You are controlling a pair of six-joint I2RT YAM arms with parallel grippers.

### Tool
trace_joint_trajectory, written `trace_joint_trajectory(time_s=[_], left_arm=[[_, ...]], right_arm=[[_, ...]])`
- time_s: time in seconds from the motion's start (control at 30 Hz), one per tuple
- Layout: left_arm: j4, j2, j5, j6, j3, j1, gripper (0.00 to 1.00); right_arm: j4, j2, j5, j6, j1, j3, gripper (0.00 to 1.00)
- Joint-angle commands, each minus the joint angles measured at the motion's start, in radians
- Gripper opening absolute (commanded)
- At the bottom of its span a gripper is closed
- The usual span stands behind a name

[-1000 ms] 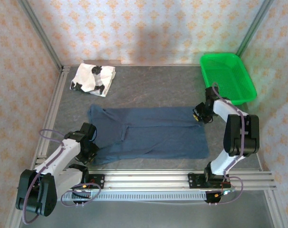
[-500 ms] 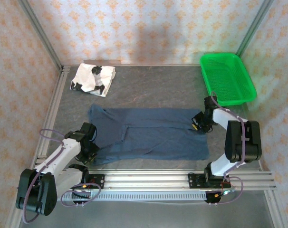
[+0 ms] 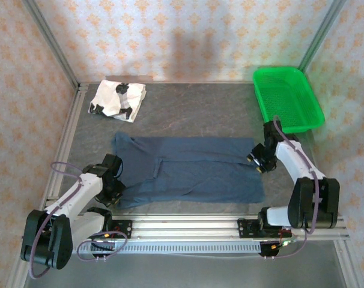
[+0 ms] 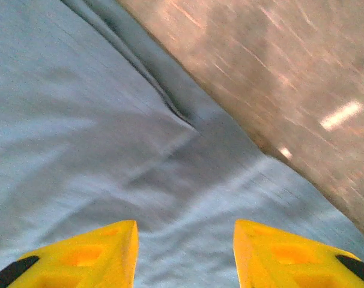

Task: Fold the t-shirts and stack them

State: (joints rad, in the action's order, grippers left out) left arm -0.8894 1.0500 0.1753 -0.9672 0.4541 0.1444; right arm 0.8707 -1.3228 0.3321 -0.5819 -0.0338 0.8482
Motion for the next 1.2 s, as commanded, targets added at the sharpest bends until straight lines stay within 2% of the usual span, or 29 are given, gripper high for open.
trace_joint_trajectory(time_s=[0.0,0.17,0.3,0.57,0.8,0.97,1.07,1.17], left_arm=[[0.275,0.01,0.111,-0.002,0.002,0.019,0.06],[0.258,0.003,0.119,0.013,0.043,0.019,0.05],[0.245,0.036,0.127,0.029,0.085,0.017,0.05],[0.233,0.094,0.141,0.049,0.178,0.004,0.04],[0.184,0.114,0.161,0.094,0.242,-0.04,0.04],[0.179,0.137,0.186,0.115,0.25,-0.073,0.04],[0.178,0.162,0.194,0.125,0.269,-0.074,0.04],[0.176,0.185,0.197,0.133,0.287,-0.076,0.04]], right_arm=[[0.241,0.072,-0.056,0.026,-0.003,-0.074,0.48],[0.319,0.118,-0.058,0.042,0.003,-0.123,0.49],[0.317,0.133,-0.043,0.013,0.055,-0.154,0.49],[0.269,0.066,-0.081,-0.066,0.151,-0.191,0.49],[0.201,0.054,-0.109,-0.136,0.159,-0.249,0.49],[0.185,0.033,-0.156,-0.165,0.161,-0.229,0.49],[0.175,0.013,-0.185,-0.169,0.163,-0.207,0.44],[0.161,-0.014,-0.218,-0.157,0.162,-0.178,0.27]])
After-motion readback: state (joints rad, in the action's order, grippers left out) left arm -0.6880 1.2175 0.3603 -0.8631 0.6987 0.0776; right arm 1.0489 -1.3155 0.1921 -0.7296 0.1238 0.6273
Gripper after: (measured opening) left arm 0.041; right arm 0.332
